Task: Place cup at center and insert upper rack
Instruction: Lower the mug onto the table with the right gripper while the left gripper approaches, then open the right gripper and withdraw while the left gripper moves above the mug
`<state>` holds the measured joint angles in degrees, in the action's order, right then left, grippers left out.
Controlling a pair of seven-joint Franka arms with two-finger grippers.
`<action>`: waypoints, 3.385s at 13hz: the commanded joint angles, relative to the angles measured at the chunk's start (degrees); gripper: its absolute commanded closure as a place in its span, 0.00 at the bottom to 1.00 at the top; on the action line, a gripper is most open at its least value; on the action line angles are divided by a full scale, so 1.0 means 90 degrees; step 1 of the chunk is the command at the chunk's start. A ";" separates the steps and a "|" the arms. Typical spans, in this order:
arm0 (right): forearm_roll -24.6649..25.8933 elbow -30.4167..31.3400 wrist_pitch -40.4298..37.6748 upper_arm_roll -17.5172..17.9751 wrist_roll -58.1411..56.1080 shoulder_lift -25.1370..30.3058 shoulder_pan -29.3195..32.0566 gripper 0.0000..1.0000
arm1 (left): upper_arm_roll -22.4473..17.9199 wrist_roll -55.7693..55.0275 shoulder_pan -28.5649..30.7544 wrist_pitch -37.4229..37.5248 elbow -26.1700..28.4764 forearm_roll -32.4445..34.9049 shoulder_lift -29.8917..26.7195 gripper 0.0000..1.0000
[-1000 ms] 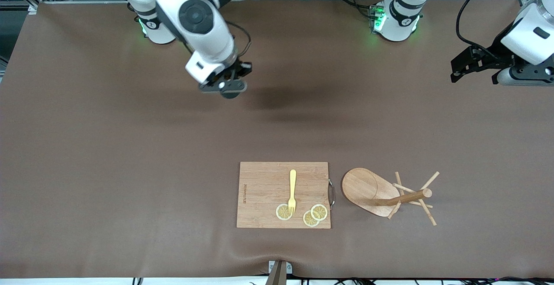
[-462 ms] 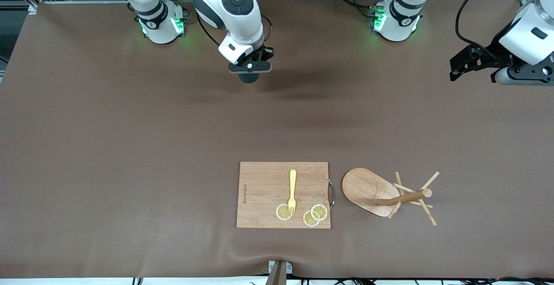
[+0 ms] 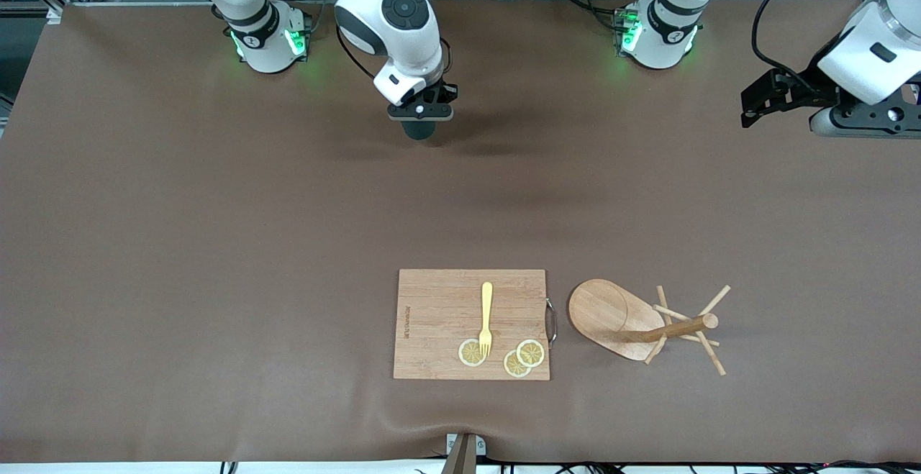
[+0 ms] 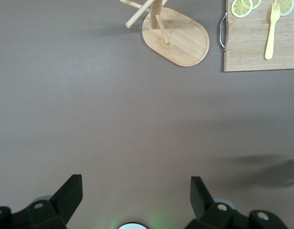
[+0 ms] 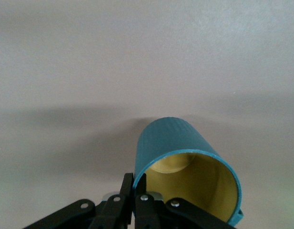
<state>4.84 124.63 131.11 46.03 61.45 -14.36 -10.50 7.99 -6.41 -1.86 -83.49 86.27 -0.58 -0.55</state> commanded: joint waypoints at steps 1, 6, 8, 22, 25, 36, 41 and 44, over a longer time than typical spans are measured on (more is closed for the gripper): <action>0.0962 -0.0019 0.0353 0.0013 0.0962 -0.0648 -0.0103 1.00 | 0.0050 -0.0040 -0.0017 0.0058 0.0005 0.0016 -0.0027 0.00; 0.1386 -0.0068 0.0510 0.0023 0.1648 -0.1011 -0.0288 1.00 | 0.0158 -0.0108 -0.0017 -0.0079 0.0005 0.0025 0.0031 0.00; 0.1396 -0.0068 0.0549 0.0013 0.1658 -0.1070 -0.0317 1.00 | 0.0167 -0.0108 -0.0037 -0.0079 0.0014 0.0025 0.0051 0.00; 0.1474 -0.0594 0.0326 -0.0026 0.1834 -0.1197 -0.0210 0.00 | 0.0431 -0.0820 -0.0252 -0.0069 -0.0054 0.0016 0.0070 0.00; 0.1464 -0.1131 -0.0222 -0.0026 0.1689 -0.1178 0.0072 0.00 | 0.0441 -0.1162 -0.0427 -0.0069 -0.0054 -0.0023 0.0070 0.00; 0.0537 -0.3894 -0.2457 -0.1450 -0.1492 -0.0769 0.0981 0.00 | 0.0451 -0.4149 -0.2827 -0.0089 -0.0073 0.0415 0.0938 0.00; 0.0030 -0.4140 -0.2820 -0.2942 -0.3453 0.0207 0.0952 0.00 | 0.0402 -0.6568 -0.4798 -0.0108 -0.0648 0.1224 0.2236 0.00; -0.0381 -0.4150 -0.3170 -0.3910 -0.4735 0.0696 0.0923 0.00 | 0.0373 -0.8209 -0.5786 -0.0409 -0.1117 0.1490 0.3202 0.00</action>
<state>3.94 86.29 104.79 15.39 24.44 -11.49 -1.46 12.24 -73.25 -49.51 -86.71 81.92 10.77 21.92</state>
